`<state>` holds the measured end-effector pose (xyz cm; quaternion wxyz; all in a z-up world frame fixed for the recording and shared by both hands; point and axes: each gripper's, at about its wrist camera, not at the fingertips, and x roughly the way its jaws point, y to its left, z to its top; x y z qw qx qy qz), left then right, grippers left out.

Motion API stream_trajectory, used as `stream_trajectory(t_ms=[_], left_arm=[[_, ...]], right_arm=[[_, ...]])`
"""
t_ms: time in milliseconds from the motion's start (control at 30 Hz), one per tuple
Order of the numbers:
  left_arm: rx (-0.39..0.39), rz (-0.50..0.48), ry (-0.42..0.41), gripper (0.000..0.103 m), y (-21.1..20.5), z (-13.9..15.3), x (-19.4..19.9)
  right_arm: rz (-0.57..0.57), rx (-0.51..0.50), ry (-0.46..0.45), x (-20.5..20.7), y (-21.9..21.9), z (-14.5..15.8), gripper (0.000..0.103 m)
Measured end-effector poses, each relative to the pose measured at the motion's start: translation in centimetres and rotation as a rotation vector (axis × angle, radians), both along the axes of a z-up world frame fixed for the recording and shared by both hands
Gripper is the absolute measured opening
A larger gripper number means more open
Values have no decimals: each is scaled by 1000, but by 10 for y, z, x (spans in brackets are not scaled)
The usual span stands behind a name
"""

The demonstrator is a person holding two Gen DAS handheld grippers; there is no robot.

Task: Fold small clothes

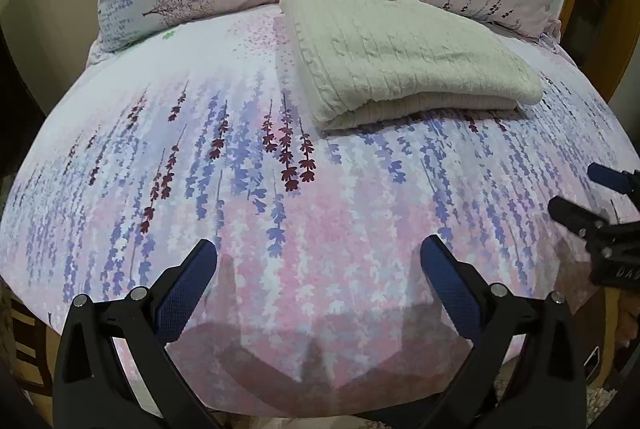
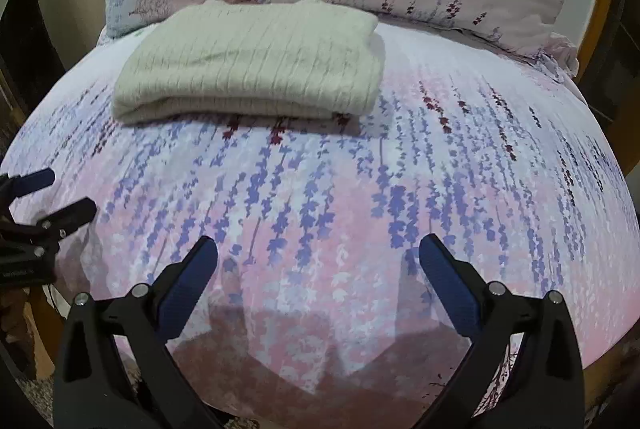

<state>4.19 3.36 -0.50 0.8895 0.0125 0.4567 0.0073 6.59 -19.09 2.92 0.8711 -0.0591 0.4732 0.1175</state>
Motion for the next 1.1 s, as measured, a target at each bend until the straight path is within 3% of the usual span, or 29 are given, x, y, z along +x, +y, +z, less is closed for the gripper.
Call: stream_trajectory(t_ms=[167,367,1100], left_arm=[[-51,-9,43,102,5,-4,4],[-23,-43,55,102,4,-7,7],[-10,-20,75,102,2,-9,9]], right_arm=[[9,-17,26,2,1,-6,101],[14,-2,42,4,-2,-7,101],[18,-4,43,4,-1,-8,101]])
